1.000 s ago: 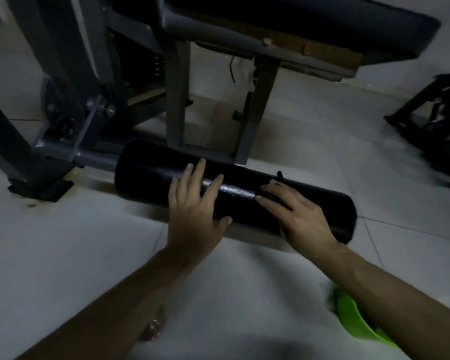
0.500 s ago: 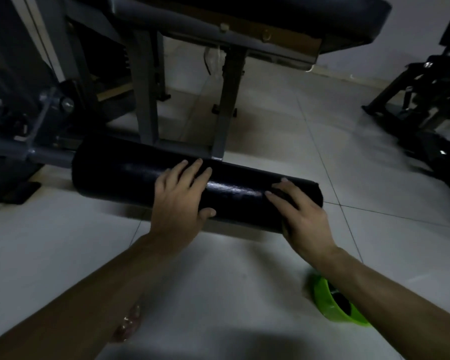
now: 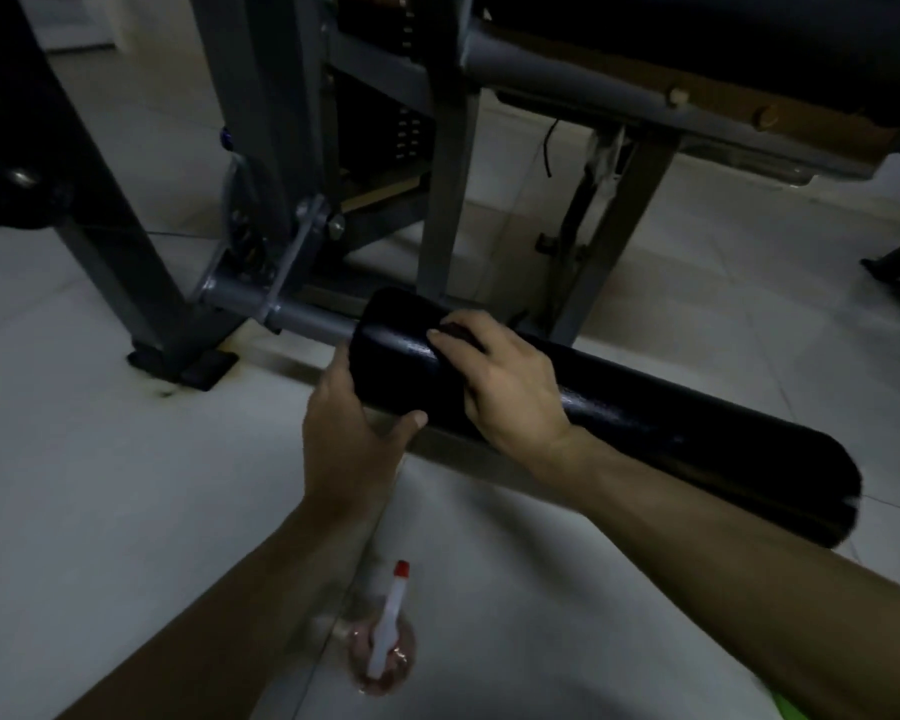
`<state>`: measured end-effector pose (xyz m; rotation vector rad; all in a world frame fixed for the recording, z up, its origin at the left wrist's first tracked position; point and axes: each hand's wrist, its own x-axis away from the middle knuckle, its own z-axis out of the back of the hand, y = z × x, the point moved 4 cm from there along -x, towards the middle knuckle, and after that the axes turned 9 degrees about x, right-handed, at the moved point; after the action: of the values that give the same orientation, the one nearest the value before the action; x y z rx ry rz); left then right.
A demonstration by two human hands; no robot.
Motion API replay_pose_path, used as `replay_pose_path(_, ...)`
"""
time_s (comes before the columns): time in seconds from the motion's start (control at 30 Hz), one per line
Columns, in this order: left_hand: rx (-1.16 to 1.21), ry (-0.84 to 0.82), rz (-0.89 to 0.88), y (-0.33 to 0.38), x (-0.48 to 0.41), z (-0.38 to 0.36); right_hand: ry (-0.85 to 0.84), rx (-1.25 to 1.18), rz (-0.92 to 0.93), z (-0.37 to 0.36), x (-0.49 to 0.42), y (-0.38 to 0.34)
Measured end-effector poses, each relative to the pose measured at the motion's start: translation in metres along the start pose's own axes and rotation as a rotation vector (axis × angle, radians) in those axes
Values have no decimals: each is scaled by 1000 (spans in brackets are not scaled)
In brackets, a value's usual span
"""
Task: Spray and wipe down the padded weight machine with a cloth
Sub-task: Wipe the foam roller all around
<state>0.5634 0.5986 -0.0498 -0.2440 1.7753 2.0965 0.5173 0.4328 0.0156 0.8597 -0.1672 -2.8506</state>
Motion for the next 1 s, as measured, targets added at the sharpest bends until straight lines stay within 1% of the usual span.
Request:
replay_pose_path(0.03, 40, -6, 5, -2, -1, 1, 1, -9, 23, -6, -13, -13)
replay_pose_path(0.13, 32, -2, 18, -2, -9, 0, 2, -48, 93, -22, -55, -51)
replay_pose_path(0.23, 92, -12, 60, -6, -14, 0, -37, -78, 135, -26, -77, -63)
replay_pose_path(0.3, 92, -18, 70, -14, -17, 0, -90, -33, 159, -21, -65, -51)
replay_pose_path(0.37, 95, -5, 106, -19, -21, -1, -109, -25, 161, -10, -41, -28)
replay_pose_path(0.43, 98, 17, 127, -15, -22, -5, -87, 6, 140, 2, -13, -2)
replay_pose_path(0.53, 58, 99, 156, 4, -14, -12, -48, 59, 137, 18, 29, 30)
replay_pose_path(0.6, -42, 151, 75, 25, -3, -21, -33, 74, 127, 29, 57, 49)
replay_pose_path(0.63, -122, 146, -5, 36, 4, -29, -26, 83, 116, 35, 72, 59)
replay_pose_path(0.67, -202, 102, -98, 47, 11, -41, -16, 98, 101, 41, 87, 69)
replay_pose_path(0.77, -367, -134, -327, 69, 37, -87, 17, 145, 55, 61, 134, 103)
replay_pose_path(0.87, -459, -255, -411, 79, 57, -120, 30, 190, -31, 82, 189, 140)
replay_pose_path(0.93, -497, -273, -414, 80, 63, -135, -9, 225, -107, 97, 227, 165)
replay_pose_path(1.0, -514, -252, -405, 79, 64, -143, -52, 249, -158, 110, 256, 183)
